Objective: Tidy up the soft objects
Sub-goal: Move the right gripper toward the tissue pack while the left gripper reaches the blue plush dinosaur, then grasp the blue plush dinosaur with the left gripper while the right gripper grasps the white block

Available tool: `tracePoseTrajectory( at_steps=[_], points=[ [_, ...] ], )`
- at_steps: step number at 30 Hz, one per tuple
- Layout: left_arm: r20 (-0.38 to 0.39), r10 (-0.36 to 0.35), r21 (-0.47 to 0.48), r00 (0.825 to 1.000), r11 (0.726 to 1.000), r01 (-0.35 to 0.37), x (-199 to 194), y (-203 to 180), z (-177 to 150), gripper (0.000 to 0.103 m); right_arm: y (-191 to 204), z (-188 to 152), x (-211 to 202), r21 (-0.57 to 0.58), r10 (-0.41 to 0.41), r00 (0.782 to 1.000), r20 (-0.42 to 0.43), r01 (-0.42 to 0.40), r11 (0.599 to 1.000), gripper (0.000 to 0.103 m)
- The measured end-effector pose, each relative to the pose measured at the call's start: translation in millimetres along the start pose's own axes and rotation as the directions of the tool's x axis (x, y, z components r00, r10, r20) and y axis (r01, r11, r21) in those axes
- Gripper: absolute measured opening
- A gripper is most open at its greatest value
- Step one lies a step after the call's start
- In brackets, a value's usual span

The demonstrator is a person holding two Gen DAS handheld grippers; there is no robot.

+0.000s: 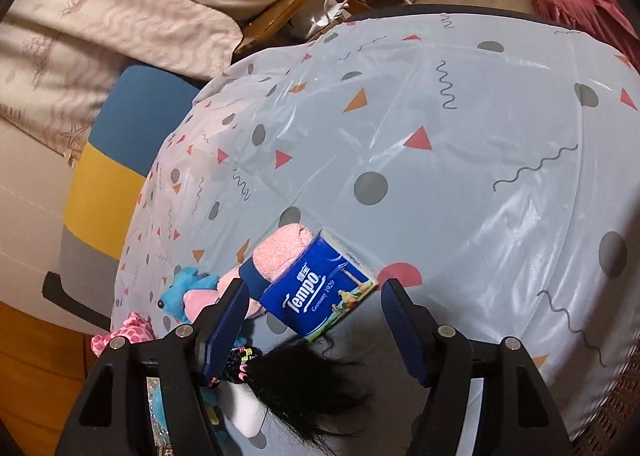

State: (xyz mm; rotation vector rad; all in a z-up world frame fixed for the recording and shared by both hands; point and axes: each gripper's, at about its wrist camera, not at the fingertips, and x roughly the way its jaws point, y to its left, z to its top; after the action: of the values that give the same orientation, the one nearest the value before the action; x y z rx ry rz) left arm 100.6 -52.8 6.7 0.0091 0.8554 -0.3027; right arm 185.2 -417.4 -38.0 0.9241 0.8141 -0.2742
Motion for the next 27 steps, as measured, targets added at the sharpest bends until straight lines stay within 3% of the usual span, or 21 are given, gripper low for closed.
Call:
tracePoseTrajectory(
  at_steps=[6, 11, 14, 19, 21, 27],
  points=[
    [0.008, -0.072, -0.012, 0.997, 0.997, 0.072, 4, -10, 46, 0.103, 6, -3, 5, -0.03, 0.021, 0.999, -0.038, -0.022, 0.999, 0.07],
    [-0.051, -0.141, -0.12, 0.989, 0.984, 0.134, 25, -9, 99, 0.103, 10, -6, 9, -0.046, 0.042, 0.997, -0.071, -0.046, 0.998, 0.07],
    [-0.13, -0.164, -0.207, 0.978, 0.969, 0.135, 49, -7, 124, 0.103, 10, -6, 11, -0.046, 0.054, 0.995, -0.087, -0.058, 0.997, 0.07],
    [-0.217, -0.242, -0.303, 0.946, 0.938, 0.171, 77, -15, 135, 0.1, 7, -6, 12, -0.018, 0.083, 0.992, -0.1, -0.085, 0.996, 0.07],
    [-0.255, -0.243, -0.338, 0.936, 0.929, 0.149, 88, -18, 132, 0.093, 6, -6, 12, -0.009, 0.096, 0.99, -0.104, -0.097, 0.995, 0.07],
    [-0.319, -0.289, -0.468, 0.903, 0.876, 0.115, 121, -16, 118, 0.091, 6, -6, 15, 0.006, 0.121, 0.984, -0.129, -0.121, 0.993, 0.07]
  ],
)
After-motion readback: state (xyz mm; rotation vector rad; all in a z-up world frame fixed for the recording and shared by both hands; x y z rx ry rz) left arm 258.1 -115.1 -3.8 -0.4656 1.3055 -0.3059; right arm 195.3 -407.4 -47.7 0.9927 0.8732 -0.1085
